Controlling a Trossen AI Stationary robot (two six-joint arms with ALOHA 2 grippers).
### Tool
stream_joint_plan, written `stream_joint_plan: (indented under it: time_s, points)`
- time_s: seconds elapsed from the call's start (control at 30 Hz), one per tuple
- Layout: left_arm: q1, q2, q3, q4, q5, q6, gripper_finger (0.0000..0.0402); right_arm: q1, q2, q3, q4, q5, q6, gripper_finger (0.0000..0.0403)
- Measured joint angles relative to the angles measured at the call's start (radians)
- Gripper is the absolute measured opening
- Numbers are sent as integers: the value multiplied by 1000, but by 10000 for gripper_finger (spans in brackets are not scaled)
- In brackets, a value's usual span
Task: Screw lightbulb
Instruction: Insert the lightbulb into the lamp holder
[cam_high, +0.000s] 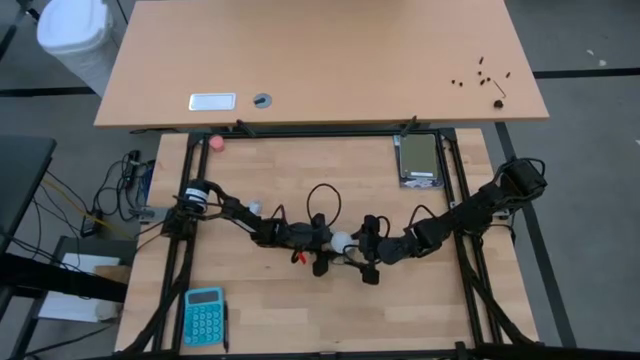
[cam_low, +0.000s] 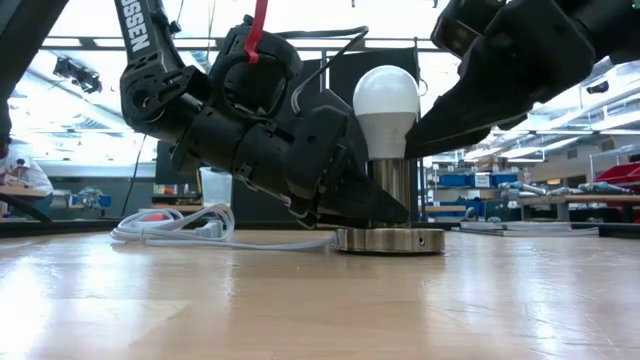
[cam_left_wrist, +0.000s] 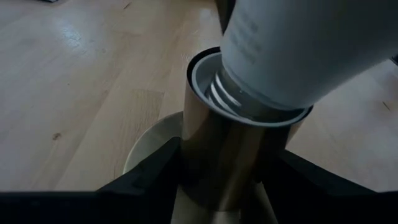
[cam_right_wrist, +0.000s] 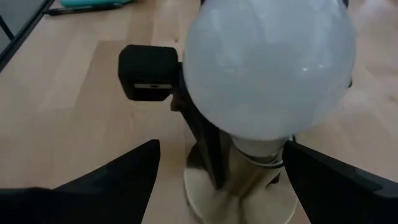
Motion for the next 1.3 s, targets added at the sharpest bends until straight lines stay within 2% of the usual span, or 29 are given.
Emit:
stream_joint_plan:
  time_s: [0.23, 0.37, 0.57, 0.83, 1.03, 1.3]
  points:
    - [0, 0, 0, 0, -2, -7, 213, 18, -8, 0, -31, 0, 39, 348]
    - [0, 0, 0, 0, -19, -8, 213, 19, -32, 0, -81, 67, 51, 348]
    - [-1, 0, 0, -1, -18, 6, 213, -7, -32, 0, -53, 82, -22, 348]
    - [-1, 0, 0, -1, -14, 7, 213, -31, -30, 0, 38, 43, -142, 337]
    - [-1, 0, 0, -1, -10, 8, 213, -62, -30, 0, 35, 7, -142, 307]
    - [-1, 0, 0, -1, -8, 11, 213, -104, -17, 0, 49, -66, -125, 305]
